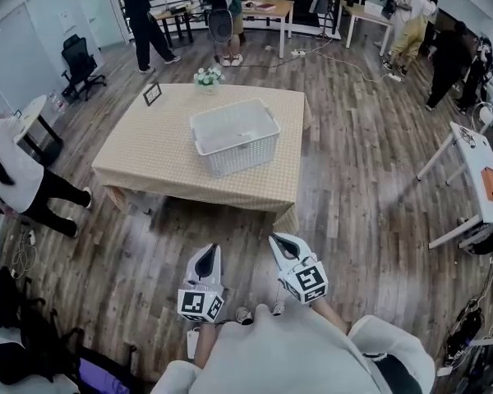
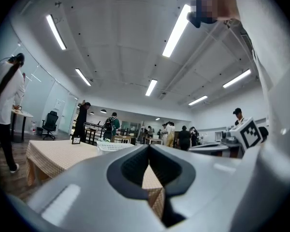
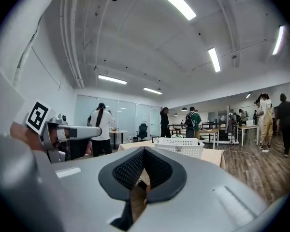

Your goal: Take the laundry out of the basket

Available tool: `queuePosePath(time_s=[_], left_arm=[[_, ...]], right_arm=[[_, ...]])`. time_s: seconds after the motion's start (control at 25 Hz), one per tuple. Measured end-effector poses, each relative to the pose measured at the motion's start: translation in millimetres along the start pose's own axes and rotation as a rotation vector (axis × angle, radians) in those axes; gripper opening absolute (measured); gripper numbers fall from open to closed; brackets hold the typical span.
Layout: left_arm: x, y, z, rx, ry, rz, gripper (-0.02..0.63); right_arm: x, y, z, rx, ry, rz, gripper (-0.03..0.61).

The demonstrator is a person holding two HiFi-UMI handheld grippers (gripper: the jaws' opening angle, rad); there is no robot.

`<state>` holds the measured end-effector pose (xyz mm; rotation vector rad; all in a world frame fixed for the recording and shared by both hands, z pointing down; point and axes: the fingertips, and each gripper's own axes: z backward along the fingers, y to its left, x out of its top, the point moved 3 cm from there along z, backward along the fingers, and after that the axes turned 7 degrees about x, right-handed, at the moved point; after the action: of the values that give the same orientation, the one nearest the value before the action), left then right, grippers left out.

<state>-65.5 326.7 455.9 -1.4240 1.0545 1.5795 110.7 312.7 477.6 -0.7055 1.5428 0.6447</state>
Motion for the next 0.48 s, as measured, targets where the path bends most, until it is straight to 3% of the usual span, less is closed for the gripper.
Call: queuePosePath(time_s=[0.48], left_arm=[[-7.5, -34.9, -0.2, 0.039, 0.032, -0.019, 0.011]], right_arm=[[-8.0, -17.4, 29.1, 0.082, -0.033, -0.063, -0.002]])
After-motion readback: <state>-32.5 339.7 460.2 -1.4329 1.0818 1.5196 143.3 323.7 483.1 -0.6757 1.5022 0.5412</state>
